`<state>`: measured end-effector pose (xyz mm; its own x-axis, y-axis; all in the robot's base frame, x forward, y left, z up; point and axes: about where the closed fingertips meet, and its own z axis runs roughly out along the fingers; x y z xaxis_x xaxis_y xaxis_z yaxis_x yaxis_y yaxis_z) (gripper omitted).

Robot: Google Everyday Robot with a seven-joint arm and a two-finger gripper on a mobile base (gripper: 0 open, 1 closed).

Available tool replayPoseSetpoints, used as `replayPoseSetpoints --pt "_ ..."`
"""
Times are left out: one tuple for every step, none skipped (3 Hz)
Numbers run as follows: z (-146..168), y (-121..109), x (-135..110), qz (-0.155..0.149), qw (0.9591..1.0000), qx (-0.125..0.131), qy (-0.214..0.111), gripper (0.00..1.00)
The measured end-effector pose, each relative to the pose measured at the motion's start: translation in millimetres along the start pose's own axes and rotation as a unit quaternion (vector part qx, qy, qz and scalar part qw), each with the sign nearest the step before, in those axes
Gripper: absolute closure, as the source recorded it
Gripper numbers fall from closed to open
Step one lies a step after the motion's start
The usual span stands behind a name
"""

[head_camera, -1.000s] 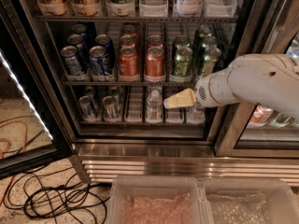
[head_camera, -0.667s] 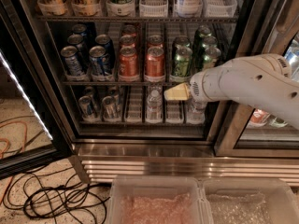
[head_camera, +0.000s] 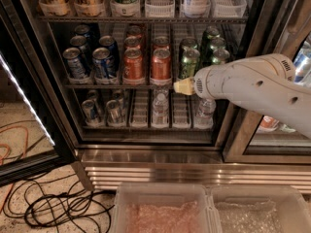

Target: Pick green can from middle shelf of fridge

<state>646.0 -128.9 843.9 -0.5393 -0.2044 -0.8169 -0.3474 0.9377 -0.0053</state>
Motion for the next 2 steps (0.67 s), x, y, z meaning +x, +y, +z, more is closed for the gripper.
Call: replayPoseSetpoints --pt "5.3 -6.5 -10.2 -0.004 0.9998 0.011 -0.017 0.32" --pt "13.5 -14.4 -17.0 -0.007 0.9993 0.023 -0.027 0.32"
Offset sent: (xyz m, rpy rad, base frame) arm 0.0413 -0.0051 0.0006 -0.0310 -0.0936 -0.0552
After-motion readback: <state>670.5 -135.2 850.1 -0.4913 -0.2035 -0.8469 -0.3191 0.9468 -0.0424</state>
